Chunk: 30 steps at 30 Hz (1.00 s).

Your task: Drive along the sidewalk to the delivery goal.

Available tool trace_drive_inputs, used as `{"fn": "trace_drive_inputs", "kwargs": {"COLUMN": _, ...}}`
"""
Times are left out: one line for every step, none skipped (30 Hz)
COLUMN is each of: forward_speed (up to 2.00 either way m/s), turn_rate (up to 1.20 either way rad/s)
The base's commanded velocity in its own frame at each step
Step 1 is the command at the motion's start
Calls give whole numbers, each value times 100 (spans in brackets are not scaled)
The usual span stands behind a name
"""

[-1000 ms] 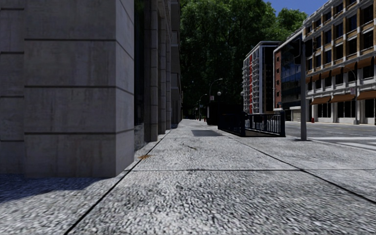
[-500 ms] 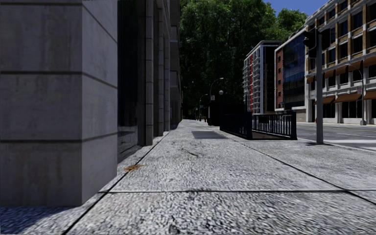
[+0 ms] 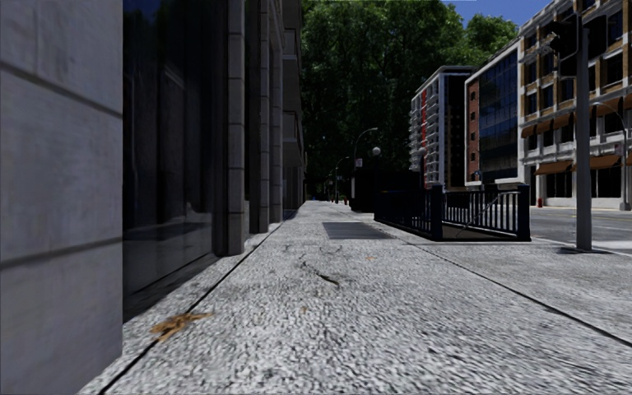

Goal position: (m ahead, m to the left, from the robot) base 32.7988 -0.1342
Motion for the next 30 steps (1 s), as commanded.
{"fn": "trace_drive_inputs", "kwargs": {"forward_speed": 200, "turn_rate": 0}}
{"fn": "trace_drive_inputs", "kwargs": {"forward_speed": 200, "turn_rate": 0}}
{"fn": "trace_drive_inputs", "kwargs": {"forward_speed": 200, "turn_rate": 0}}
{"fn": "trace_drive_inputs", "kwargs": {"forward_speed": 200, "turn_rate": 0}}
{"fn": "trace_drive_inputs", "kwargs": {"forward_speed": 200, "turn_rate": 0}}
{"fn": "trace_drive_inputs", "kwargs": {"forward_speed": 200, "turn_rate": 0}}
{"fn": "trace_drive_inputs", "kwargs": {"forward_speed": 200, "turn_rate": 0}}
{"fn": "trace_drive_inputs", "kwargs": {"forward_speed": 200, "turn_rate": 0}}
{"fn": "trace_drive_inputs", "kwargs": {"forward_speed": 200, "turn_rate": 0}}
{"fn": "trace_drive_inputs", "kwargs": {"forward_speed": 200, "turn_rate": 0}}
{"fn": "trace_drive_inputs", "kwargs": {"forward_speed": 200, "turn_rate": 0}}
{"fn": "trace_drive_inputs", "kwargs": {"forward_speed": 200, "turn_rate": 0}}
{"fn": "trace_drive_inputs", "kwargs": {"forward_speed": 200, "turn_rate": 0}}
{"fn": "trace_drive_inputs", "kwargs": {"forward_speed": 200, "turn_rate": 0}}
{"fn": "trace_drive_inputs", "kwargs": {"forward_speed": 200, "turn_rate": 0}}
{"fn": "trace_drive_inputs", "kwargs": {"forward_speed": 200, "turn_rate": 0}}
{"fn": "trace_drive_inputs", "kwargs": {"forward_speed": 200, "turn_rate": 0}}
{"fn": "trace_drive_inputs", "kwargs": {"forward_speed": 200, "turn_rate": 0}}
{"fn": "trace_drive_inputs", "kwargs": {"forward_speed": 200, "turn_rate": 0}}
{"fn": "trace_drive_inputs", "kwargs": {"forward_speed": 200, "turn_rate": 0}}
{"fn": "trace_drive_inputs", "kwargs": {"forward_speed": 200, "turn_rate": 0}}
{"fn": "trace_drive_inputs", "kwargs": {"forward_speed": 200, "turn_rate": 0}}
{"fn": "trace_drive_inputs", "kwargs": {"forward_speed": 200, "turn_rate": 0}}
{"fn": "trace_drive_inputs", "kwargs": {"forward_speed": 200, "turn_rate": 0}}
{"fn": "trace_drive_inputs", "kwargs": {"forward_speed": 200, "turn_rate": 0}}
{"fn": "trace_drive_inputs", "kwargs": {"forward_speed": 200, "turn_rate": 0}}
{"fn": "trace_drive_inputs", "kwargs": {"forward_speed": 200, "turn_rate": 0}}
{"fn": "trace_drive_inputs", "kwargs": {"forward_speed": 200, "turn_rate": 0}}
{"fn": "trace_drive_inputs", "kwargs": {"forward_speed": 200, "turn_rate": 0}}
{"fn": "trace_drive_inputs", "kwargs": {"forward_speed": 200, "turn_rate": 0}}
